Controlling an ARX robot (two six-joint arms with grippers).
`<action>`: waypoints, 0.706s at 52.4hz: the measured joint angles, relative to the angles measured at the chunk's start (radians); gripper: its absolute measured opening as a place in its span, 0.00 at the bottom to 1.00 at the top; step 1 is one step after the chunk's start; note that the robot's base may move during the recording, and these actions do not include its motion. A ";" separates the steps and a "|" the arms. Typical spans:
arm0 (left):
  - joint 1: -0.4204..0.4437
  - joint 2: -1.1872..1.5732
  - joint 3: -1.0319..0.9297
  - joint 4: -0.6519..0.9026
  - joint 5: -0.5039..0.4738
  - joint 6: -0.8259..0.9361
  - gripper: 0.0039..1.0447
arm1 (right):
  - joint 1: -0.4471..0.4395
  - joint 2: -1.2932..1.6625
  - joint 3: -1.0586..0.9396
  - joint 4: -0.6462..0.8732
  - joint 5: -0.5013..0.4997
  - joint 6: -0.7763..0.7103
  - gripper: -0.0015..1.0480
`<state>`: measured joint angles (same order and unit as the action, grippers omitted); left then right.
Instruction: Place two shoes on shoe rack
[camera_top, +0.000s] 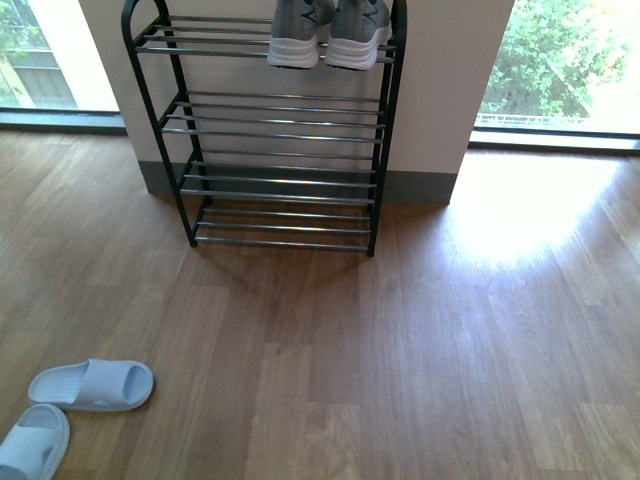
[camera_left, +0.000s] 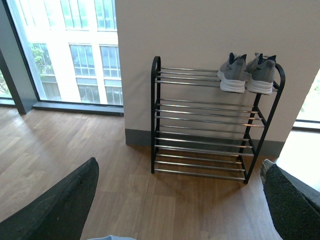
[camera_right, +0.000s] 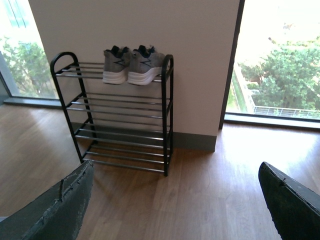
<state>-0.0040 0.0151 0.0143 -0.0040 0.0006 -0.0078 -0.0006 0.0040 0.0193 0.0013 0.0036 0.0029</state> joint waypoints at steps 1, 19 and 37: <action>0.000 0.000 0.000 0.000 0.000 0.000 0.91 | 0.000 0.000 0.000 0.000 0.000 0.000 0.91; 0.000 0.000 0.000 0.000 -0.001 0.000 0.91 | 0.000 -0.001 0.000 0.001 -0.003 0.000 0.91; 0.000 0.000 0.000 0.001 0.000 0.000 0.91 | 0.000 0.001 0.000 -0.002 -0.004 0.000 0.91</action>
<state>-0.0036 0.0151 0.0143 -0.0029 0.0002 -0.0082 -0.0006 0.0051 0.0193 -0.0010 -0.0006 0.0029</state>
